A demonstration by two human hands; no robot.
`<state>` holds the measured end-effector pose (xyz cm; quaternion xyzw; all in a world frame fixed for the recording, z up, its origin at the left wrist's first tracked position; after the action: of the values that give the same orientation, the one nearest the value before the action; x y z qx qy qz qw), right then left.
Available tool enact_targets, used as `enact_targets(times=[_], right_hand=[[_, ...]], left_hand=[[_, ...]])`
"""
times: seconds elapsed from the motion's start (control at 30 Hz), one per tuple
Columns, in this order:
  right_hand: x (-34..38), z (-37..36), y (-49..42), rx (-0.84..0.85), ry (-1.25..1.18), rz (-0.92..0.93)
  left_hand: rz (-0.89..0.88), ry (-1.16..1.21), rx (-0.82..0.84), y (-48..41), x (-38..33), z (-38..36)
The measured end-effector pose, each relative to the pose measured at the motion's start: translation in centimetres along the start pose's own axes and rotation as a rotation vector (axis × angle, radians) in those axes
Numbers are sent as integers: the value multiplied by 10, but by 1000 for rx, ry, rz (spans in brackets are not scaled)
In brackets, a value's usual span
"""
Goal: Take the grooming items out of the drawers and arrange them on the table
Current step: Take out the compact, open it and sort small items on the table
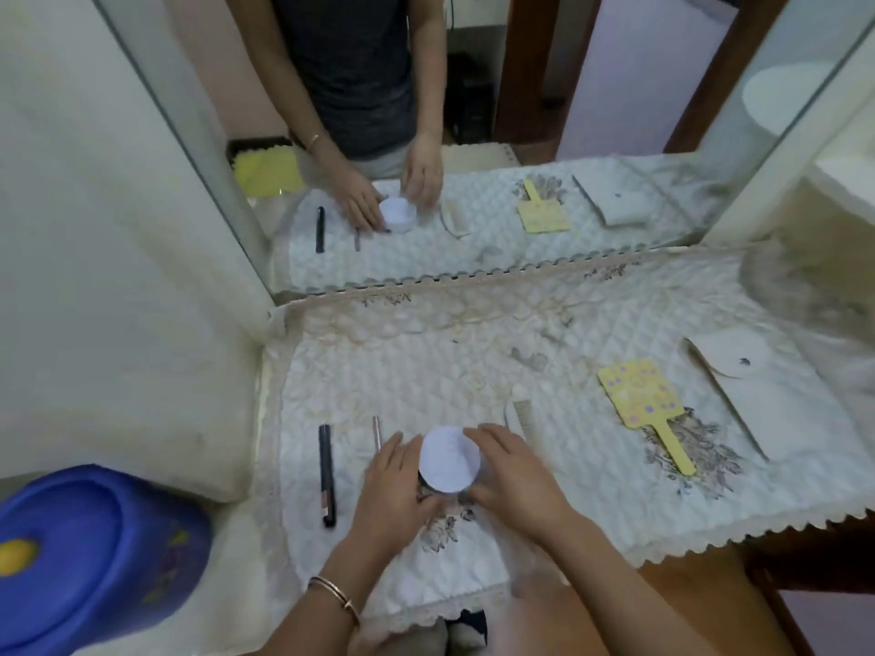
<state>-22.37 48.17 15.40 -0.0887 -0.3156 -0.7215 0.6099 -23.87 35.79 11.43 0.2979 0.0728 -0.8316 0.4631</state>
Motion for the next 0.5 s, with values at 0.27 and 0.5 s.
enact_targets(times=[0.27, 0.5], right_hand=[[27, -25, -28, 294, 280, 73], [16, 4, -28, 264, -63, -74]], left_hand=[[3, 124, 18, -9, 12, 1], [19, 320, -46, -6, 6, 12]])
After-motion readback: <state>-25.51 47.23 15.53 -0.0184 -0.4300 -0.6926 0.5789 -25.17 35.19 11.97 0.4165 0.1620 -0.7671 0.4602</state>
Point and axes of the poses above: each hand's wrist, its own y-axis away from the middle knuckle, its own z-axis out of the back of the hand, x = y × z, the point moved 10 cm from there along -y, towards the middle knuckle, and after that the axes turned 12 degrees about -z, right-handed, at the moved point
